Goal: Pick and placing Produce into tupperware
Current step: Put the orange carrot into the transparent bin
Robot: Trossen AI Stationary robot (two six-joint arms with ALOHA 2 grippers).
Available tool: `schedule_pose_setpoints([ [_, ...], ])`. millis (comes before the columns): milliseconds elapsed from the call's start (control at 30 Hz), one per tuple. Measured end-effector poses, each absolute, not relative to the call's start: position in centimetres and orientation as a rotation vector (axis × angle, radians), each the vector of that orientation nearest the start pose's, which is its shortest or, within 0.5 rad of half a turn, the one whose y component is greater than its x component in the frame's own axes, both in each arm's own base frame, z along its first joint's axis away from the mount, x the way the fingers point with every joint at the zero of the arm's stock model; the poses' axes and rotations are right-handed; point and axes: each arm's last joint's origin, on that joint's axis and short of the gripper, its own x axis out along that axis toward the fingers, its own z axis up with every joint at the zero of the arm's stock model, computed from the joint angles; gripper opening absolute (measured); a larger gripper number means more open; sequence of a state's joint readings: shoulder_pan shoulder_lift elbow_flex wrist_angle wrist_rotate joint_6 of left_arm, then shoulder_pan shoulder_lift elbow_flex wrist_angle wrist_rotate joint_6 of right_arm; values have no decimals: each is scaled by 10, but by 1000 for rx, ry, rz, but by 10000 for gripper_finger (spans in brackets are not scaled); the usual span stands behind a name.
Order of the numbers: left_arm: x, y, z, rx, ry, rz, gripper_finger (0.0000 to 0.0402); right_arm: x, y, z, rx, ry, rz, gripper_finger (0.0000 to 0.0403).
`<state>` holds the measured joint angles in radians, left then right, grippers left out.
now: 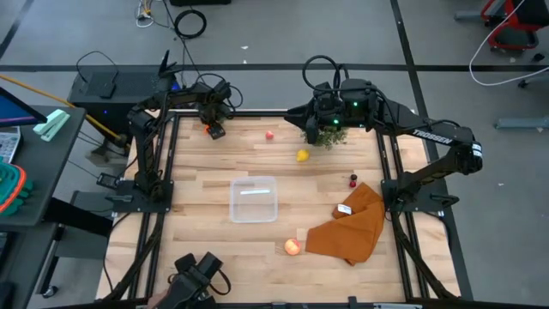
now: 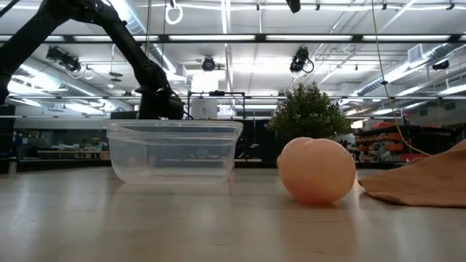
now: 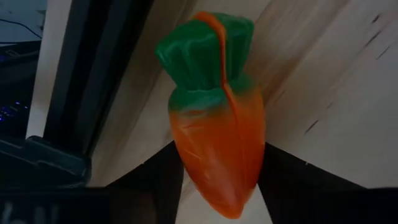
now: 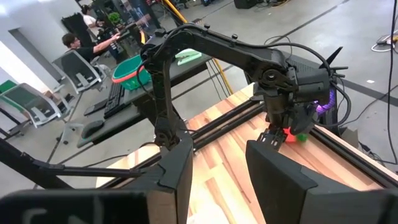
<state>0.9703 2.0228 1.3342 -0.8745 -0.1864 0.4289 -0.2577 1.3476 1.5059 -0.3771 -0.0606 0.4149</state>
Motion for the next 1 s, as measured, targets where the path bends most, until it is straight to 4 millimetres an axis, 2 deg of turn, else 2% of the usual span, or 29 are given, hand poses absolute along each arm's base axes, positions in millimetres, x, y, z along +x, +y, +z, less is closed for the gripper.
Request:
schedule_pose_setpoints([
  [133, 204, 304, 138, -307, 1629, 556, 174, 279, -72, 438, 432, 174, -237, 122],
  [267, 210, 305, 142, -292, 1613, 559, 175, 279, -72, 438, 429, 175, -237, 122],
  [467, 223, 303, 158, -278, 1609, 542, 180, 279, -73, 438, 423, 175, -239, 122],
  [833, 250, 303, 217, -354, 1477, 548, 178, 273, -80, 438, 428, 184, -271, 122],
  [1000, 264, 291, 249, -325, 1448, 538, 172, 264, -84, 441, 412, 188, -293, 122],
])
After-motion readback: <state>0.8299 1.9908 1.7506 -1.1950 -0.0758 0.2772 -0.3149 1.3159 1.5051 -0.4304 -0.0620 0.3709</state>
